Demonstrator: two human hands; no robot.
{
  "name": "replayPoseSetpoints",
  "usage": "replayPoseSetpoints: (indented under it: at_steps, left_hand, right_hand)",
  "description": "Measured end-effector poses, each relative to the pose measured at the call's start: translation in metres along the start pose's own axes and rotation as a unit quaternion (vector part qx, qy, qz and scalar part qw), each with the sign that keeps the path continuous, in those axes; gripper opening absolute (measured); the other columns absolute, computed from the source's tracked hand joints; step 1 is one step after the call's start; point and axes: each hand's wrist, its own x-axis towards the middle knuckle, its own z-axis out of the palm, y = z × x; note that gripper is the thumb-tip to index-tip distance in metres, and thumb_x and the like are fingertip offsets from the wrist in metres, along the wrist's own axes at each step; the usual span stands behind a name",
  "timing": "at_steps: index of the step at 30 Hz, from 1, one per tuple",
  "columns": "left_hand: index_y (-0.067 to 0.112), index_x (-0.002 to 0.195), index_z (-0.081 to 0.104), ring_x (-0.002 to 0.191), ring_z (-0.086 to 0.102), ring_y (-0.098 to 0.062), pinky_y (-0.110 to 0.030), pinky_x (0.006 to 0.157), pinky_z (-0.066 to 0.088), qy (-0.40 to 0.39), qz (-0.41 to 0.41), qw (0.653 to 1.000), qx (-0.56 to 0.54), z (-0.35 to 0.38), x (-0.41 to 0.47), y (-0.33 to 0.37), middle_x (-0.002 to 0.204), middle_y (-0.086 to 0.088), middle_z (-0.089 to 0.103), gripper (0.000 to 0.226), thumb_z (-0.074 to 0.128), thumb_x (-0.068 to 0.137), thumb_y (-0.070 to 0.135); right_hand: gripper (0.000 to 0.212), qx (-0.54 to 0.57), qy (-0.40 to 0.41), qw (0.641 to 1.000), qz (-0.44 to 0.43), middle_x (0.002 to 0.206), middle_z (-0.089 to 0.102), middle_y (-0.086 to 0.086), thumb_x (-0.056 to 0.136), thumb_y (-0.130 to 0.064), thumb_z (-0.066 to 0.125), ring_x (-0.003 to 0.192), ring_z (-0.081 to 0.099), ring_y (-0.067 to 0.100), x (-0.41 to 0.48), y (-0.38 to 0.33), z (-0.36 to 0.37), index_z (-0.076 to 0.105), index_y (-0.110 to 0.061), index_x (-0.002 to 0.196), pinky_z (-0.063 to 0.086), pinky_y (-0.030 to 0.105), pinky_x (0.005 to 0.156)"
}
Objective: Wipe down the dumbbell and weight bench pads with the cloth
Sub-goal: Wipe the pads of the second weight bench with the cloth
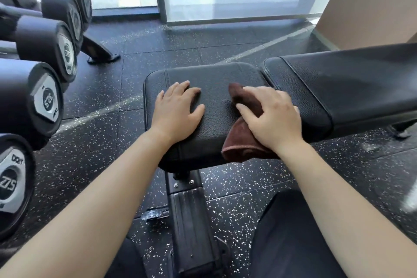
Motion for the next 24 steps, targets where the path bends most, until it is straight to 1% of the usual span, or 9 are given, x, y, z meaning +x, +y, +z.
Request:
replayPoseSetpoints:
  at_steps: [4,6,9,12,15,17,19,20,24]
  left_hand:
    - [0.02,0.124,0.059,0.134,0.037,-0.023,-0.047,0.111,0.025,0.003,0.075,0.996,-0.051,-0.013,-0.016,-0.01,0.14,-0.004,0.047,0.036,0.057,0.089,0.028]
    - [0.017,0.123,0.06,0.131,0.04,-0.023,-0.041,0.111,0.027,0.003,0.09,0.994,-0.057,-0.019,-0.025,-0.017,0.138,-0.006,0.049,0.035,0.058,0.088,0.025]
    - [0.018,0.124,0.059,0.131,0.04,-0.023,-0.033,0.112,0.026,-0.011,0.095,0.994,-0.044,-0.027,-0.038,-0.026,0.139,-0.005,0.049,0.037,0.058,0.089,0.027]
    - [0.022,0.125,0.057,0.132,0.038,-0.018,-0.035,0.112,0.026,-0.022,0.071,0.995,-0.07,-0.036,-0.05,-0.033,0.141,0.0,0.045,0.037,0.057,0.089,0.03]
    - [0.024,0.127,0.056,0.132,0.038,-0.017,-0.035,0.112,0.027,-0.026,0.053,0.996,-0.071,-0.044,-0.059,-0.043,0.141,0.001,0.045,0.038,0.057,0.089,0.03]
    - [0.022,0.126,0.056,0.131,0.039,-0.017,-0.03,0.112,0.026,-0.021,0.036,0.997,-0.061,-0.051,-0.063,-0.052,0.14,0.001,0.046,0.038,0.057,0.089,0.029]
    - [0.02,0.125,0.056,0.127,0.042,-0.014,-0.017,0.106,0.023,-0.012,0.012,0.998,-0.058,-0.06,-0.069,-0.064,0.136,0.002,0.049,0.036,0.057,0.09,0.027]
    - [0.019,0.125,0.057,0.126,0.043,-0.013,-0.014,0.102,0.022,-0.01,-0.003,0.998,-0.057,-0.065,-0.072,-0.071,0.134,0.003,0.05,0.035,0.056,0.09,0.026]
    - [0.021,0.123,0.057,0.121,0.045,-0.011,-0.014,0.096,0.025,0.002,-0.064,0.997,-0.044,-0.084,-0.085,-0.1,0.131,0.004,0.052,0.032,0.054,0.092,0.026]
  right_hand:
    - [0.037,0.028,0.009,0.999,0.026,0.116,0.06,-0.014,0.081,-0.056,0.058,0.113,0.048,0.022,0.005,-0.003,0.0,0.06,-0.038,0.113,0.045,0.045,0.089]
    - [0.04,0.018,0.022,0.999,0.026,0.118,0.06,-0.013,0.082,-0.057,0.056,0.114,0.048,0.022,0.002,-0.005,0.002,0.059,-0.037,0.115,0.044,0.045,0.089]
    - [0.048,-0.018,0.012,1.0,0.018,0.121,0.058,-0.013,0.08,-0.064,0.053,0.115,0.047,0.022,-0.005,-0.008,0.002,0.057,-0.036,0.118,0.042,0.045,0.087]
    - [0.047,-0.014,0.014,1.0,0.001,0.119,0.06,-0.012,0.078,-0.063,0.056,0.111,0.05,0.024,-0.008,-0.015,0.002,0.06,-0.034,0.115,0.042,0.044,0.086]
    - [0.036,0.021,0.043,0.998,-0.043,0.111,0.063,-0.009,0.079,-0.054,0.063,0.103,0.054,0.024,-0.024,-0.028,0.008,0.065,-0.031,0.107,0.047,0.044,0.082]
    - [0.031,0.038,0.075,0.994,-0.076,0.11,0.064,-0.009,0.078,-0.046,0.066,0.1,0.056,0.022,-0.043,-0.046,0.02,0.066,-0.031,0.105,0.047,0.043,0.079]
    - [0.031,0.048,0.091,0.989,-0.104,0.112,0.063,-0.008,0.077,-0.042,0.068,0.101,0.056,0.022,-0.061,-0.071,0.036,0.066,-0.031,0.106,0.045,0.04,0.078]
    - [0.032,0.051,0.093,0.988,-0.114,0.113,0.063,-0.008,0.076,-0.041,0.068,0.102,0.056,0.022,-0.068,-0.084,0.043,0.066,-0.031,0.106,0.043,0.039,0.078]
    - [0.032,0.034,0.092,0.988,-0.123,0.111,0.063,-0.005,0.075,-0.04,0.067,0.099,0.057,0.026,-0.064,-0.134,0.06,0.066,-0.029,0.105,0.043,0.039,0.074]
